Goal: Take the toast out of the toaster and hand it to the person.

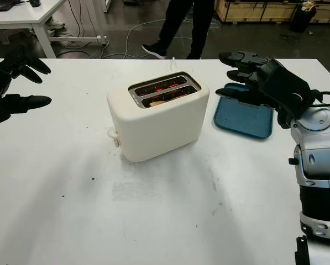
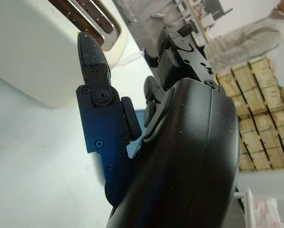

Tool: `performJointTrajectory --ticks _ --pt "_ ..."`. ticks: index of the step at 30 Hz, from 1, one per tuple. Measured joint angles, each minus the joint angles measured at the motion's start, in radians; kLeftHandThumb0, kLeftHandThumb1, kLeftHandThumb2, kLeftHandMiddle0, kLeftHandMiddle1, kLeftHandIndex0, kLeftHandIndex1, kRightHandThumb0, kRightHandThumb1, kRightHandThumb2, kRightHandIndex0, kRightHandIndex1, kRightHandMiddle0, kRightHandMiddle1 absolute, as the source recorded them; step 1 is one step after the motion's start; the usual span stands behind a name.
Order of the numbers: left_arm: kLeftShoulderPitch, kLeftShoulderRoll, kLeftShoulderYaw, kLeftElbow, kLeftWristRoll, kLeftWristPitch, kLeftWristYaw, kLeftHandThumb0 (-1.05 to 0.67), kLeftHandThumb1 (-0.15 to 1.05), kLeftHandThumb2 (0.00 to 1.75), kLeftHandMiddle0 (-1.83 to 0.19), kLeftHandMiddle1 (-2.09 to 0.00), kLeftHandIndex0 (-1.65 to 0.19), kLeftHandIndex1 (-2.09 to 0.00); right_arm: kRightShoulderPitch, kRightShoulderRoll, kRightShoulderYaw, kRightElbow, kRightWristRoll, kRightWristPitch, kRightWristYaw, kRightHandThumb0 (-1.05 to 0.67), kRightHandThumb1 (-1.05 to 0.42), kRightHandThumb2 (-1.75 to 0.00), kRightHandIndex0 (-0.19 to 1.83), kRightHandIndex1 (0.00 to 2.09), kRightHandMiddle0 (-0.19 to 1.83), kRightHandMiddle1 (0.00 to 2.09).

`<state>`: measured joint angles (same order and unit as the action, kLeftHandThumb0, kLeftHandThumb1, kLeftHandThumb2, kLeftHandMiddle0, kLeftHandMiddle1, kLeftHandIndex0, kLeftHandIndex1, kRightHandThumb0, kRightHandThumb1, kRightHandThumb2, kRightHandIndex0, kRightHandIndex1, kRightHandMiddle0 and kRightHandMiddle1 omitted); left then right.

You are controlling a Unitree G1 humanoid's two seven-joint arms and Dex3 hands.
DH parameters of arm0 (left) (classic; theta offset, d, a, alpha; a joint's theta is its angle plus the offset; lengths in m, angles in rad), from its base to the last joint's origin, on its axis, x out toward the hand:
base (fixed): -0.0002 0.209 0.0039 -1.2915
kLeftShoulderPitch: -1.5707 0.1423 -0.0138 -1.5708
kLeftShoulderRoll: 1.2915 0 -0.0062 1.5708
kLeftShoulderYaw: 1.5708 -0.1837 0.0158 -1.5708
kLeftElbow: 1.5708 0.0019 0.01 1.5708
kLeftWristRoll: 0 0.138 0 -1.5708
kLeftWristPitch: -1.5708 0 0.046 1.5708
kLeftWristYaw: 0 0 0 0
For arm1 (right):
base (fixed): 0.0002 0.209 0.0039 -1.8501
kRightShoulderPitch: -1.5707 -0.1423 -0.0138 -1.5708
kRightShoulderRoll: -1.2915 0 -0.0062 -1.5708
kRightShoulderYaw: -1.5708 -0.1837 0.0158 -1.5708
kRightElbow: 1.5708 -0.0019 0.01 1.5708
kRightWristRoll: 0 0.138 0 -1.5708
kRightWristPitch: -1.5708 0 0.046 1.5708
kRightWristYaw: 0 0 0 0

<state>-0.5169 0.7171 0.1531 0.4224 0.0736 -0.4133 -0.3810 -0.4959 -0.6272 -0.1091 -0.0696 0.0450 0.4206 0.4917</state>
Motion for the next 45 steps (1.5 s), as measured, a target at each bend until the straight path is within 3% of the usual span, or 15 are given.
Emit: performJointTrajectory --ticks 45 --pt "0.0 -0.001 0.002 0.0 0.0 -0.001 0.002 -1.05 0.92 0.23 0.0 -1.68 0.0 -1.55 0.0 0.004 0.0 0.001 0.006 0.0 -0.002 -0.46 -0.92 -0.05 0.15 0.41 0.34 0.0"
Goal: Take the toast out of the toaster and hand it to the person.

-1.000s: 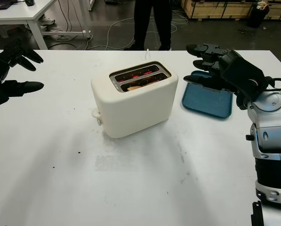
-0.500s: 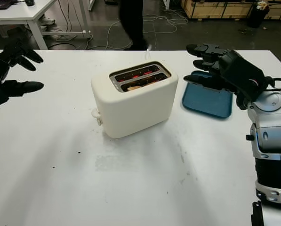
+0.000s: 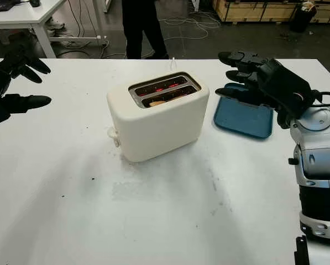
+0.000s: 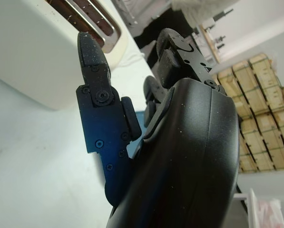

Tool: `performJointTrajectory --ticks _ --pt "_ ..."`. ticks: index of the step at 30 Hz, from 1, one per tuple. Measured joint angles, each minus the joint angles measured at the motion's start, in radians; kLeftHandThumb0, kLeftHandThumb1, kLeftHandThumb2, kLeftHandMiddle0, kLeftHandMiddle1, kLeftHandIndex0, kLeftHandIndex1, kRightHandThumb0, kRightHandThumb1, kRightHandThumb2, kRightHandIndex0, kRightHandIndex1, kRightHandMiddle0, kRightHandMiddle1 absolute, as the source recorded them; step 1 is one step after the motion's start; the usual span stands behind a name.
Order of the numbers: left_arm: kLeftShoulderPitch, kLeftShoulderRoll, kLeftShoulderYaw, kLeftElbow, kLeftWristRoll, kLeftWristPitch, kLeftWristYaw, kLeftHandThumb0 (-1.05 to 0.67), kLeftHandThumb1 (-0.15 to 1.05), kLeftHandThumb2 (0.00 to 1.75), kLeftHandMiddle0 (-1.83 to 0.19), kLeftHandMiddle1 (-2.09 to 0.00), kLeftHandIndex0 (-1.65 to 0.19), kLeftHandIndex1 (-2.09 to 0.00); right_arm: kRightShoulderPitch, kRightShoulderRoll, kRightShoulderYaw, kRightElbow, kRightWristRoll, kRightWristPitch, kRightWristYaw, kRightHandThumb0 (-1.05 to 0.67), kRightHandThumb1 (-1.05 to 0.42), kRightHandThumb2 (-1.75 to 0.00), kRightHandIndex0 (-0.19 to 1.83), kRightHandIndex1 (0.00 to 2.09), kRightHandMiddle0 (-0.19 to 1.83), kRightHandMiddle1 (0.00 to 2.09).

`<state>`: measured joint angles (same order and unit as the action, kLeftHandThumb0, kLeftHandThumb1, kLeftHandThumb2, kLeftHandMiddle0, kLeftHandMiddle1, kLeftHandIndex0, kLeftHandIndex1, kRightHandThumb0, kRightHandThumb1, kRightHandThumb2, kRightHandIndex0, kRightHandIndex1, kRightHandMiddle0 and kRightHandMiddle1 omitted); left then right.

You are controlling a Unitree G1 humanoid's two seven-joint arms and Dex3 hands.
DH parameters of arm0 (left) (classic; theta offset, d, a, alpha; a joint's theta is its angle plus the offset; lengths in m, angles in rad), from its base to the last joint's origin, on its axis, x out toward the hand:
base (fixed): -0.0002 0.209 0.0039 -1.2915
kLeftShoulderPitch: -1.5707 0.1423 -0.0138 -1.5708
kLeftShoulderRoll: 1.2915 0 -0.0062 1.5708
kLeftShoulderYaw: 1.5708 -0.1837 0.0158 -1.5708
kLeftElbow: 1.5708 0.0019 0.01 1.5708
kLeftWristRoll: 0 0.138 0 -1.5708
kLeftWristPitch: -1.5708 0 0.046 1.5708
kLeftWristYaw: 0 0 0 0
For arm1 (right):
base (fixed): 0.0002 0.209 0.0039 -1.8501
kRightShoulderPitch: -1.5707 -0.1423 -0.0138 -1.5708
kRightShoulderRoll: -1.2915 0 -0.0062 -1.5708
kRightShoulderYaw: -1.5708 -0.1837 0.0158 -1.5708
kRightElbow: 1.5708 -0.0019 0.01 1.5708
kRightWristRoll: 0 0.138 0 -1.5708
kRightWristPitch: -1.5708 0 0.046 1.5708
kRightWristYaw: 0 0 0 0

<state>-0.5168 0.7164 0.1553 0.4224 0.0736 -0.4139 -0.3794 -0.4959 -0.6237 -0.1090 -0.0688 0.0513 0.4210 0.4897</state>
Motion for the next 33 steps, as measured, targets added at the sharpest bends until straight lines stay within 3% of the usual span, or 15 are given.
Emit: performJointTrajectory --ticks 33 --pt "0.0 0.0 0.0 0.0 0.001 -0.001 0.0 -1.05 0.92 0.25 0.0 -1.66 0.0 -1.53 0.0 0.0 0.001 0.017 -0.002 -0.028 0.01 -0.47 -0.92 -0.05 0.15 0.41 0.34 0.01"
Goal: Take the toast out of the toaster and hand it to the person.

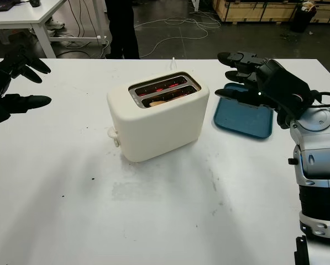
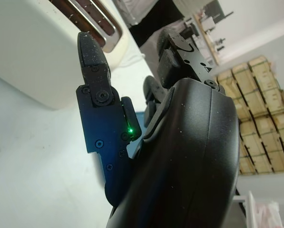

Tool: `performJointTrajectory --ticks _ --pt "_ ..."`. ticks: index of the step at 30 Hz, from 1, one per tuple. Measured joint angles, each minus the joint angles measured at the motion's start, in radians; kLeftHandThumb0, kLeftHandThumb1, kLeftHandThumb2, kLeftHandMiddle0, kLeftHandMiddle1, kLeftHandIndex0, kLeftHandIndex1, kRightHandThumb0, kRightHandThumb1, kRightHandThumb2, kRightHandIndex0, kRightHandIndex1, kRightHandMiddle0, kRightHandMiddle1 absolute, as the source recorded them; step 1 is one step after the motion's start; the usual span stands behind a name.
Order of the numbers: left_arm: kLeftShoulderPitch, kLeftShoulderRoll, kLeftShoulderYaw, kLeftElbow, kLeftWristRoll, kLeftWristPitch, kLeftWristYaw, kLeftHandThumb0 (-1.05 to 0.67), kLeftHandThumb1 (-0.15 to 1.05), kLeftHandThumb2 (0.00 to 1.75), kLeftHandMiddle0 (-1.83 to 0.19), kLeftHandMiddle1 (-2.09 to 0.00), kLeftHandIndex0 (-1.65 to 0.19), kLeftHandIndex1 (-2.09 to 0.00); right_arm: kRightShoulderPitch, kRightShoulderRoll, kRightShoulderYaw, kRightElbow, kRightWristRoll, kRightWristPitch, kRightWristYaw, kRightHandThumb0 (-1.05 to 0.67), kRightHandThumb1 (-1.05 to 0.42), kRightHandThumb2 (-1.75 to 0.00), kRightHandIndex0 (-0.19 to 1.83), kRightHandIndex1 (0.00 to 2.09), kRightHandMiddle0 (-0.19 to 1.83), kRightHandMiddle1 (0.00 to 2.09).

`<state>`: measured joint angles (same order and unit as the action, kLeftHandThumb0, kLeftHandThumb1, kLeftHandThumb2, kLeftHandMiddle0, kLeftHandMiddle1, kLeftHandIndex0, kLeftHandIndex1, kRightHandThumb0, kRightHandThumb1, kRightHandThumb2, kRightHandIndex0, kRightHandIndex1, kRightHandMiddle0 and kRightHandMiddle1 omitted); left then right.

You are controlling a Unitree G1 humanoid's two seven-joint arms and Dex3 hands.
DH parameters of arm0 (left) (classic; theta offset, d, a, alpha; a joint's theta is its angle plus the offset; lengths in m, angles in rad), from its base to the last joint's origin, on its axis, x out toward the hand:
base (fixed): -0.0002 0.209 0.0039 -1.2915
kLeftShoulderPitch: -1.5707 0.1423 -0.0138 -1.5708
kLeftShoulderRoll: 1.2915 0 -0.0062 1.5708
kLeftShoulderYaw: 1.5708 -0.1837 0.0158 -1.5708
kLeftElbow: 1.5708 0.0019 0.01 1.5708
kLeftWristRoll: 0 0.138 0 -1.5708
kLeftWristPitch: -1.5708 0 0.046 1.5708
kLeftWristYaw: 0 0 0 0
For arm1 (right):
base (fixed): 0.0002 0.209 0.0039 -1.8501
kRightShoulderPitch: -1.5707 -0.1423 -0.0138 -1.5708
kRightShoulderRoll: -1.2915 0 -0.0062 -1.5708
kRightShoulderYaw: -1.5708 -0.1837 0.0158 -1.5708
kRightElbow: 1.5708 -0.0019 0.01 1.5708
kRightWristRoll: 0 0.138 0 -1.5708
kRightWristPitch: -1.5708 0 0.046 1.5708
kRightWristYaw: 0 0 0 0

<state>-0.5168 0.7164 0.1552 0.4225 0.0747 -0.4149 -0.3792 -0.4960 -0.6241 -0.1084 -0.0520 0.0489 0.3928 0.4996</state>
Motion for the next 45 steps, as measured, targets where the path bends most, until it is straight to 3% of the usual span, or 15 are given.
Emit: performJointTrajectory --ticks 45 --pt "0.0 0.0 0.0 0.0 0.0 -0.007 0.007 -1.05 0.92 0.22 0.0 -1.67 0.0 -1.53 0.0 0.0 -0.001 -0.011 0.0 0.016 -0.003 -0.46 -0.92 -0.05 0.14 0.44 0.35 0.01"
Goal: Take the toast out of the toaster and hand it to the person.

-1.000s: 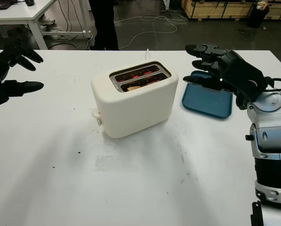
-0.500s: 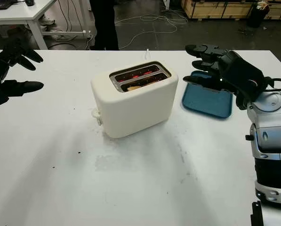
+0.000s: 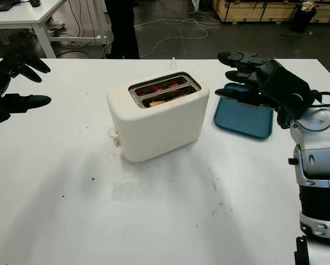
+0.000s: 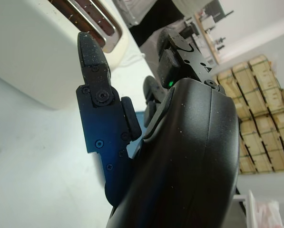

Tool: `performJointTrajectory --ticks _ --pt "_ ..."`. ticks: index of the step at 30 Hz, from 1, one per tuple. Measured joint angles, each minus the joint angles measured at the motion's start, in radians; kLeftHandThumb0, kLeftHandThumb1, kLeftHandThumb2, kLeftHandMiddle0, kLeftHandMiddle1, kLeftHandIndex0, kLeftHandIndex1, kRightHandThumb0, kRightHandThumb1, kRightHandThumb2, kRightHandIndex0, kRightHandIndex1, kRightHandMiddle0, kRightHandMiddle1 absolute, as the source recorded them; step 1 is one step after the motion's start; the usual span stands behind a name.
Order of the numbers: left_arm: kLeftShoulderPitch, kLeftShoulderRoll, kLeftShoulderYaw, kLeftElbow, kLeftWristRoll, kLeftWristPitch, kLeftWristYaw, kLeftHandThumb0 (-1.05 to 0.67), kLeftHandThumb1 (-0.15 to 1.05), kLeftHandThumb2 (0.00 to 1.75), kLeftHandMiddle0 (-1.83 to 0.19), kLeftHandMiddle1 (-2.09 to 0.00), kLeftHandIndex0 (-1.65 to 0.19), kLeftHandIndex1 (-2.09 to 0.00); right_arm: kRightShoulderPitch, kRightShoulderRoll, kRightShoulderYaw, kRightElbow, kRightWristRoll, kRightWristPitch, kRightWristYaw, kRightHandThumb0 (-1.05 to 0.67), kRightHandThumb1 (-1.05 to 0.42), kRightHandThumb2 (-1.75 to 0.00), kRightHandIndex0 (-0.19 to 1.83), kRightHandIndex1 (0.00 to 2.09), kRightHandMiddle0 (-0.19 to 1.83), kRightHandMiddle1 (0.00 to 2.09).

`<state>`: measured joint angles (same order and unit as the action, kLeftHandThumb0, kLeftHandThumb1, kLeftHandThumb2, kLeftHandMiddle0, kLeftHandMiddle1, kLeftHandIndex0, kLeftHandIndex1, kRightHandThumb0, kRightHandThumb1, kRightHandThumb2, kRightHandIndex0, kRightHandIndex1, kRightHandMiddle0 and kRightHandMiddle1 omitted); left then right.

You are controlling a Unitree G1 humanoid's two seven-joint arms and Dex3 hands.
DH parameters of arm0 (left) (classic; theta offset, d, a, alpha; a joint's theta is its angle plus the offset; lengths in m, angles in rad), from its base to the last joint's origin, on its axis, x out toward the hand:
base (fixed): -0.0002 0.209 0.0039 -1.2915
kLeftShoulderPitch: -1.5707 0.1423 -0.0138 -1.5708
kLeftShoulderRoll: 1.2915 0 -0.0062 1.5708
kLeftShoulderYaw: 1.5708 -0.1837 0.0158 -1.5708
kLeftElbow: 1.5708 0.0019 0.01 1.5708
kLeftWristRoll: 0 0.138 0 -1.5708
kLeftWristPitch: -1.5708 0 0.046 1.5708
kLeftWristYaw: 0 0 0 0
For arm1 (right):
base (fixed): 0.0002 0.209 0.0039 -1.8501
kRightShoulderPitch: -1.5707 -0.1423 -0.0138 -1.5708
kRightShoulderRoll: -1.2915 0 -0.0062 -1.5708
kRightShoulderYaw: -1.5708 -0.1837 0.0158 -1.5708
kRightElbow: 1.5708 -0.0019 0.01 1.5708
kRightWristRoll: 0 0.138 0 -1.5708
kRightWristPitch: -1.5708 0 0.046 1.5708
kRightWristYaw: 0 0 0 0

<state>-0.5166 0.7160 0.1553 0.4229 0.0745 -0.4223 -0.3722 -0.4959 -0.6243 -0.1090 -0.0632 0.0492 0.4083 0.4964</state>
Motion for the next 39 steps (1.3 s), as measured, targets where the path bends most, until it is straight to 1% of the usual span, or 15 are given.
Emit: performJointTrajectory --ticks 4,10,15,20,39 --pt "0.0 -0.001 0.0 0.0 0.0 0.0 0.002 -1.05 0.92 0.25 0.0 -1.67 0.0 -1.52 0.0 0.0 0.0 0.0 0.0 0.0 -0.001 -0.44 -0.92 -0.05 0.13 0.43 0.34 0.0" --pt "0.0 -0.001 0.0 0.0 0.0 0.0 0.007 -1.05 0.92 0.23 0.0 -1.67 0.0 -1.52 0.0 0.003 -0.001 0.0 0.002 0.0 -0.001 -0.43 -0.92 -0.05 0.12 0.45 0.34 0.0" --pt "0.0 -0.001 0.0 0.001 0.0 -0.001 0.009 -1.05 0.92 0.23 0.0 -1.67 0.0 -1.53 0.0 0.005 -0.001 0.0 0.002 0.0 -0.002 -0.45 -0.92 -0.05 0.11 0.46 0.34 0.0" --pt "0.0 -0.001 0.0 0.001 0.0 -0.001 0.009 -1.05 0.92 0.24 0.0 -1.67 0.0 -1.53 0.0 0.006 -0.001 -0.005 0.003 0.017 -0.002 -0.43 -0.92 -0.06 0.1 0.46 0.32 0.0" --pt "0.0 -0.003 0.0 0.001 -0.001 0.001 0.007 -1.05 0.92 0.21 0.0 -1.65 0.0 -1.53 0.0 0.006 0.001 -0.011 -0.003 0.025 -0.01 -0.42 -0.92 -0.05 0.12 0.45 0.34 0.01"
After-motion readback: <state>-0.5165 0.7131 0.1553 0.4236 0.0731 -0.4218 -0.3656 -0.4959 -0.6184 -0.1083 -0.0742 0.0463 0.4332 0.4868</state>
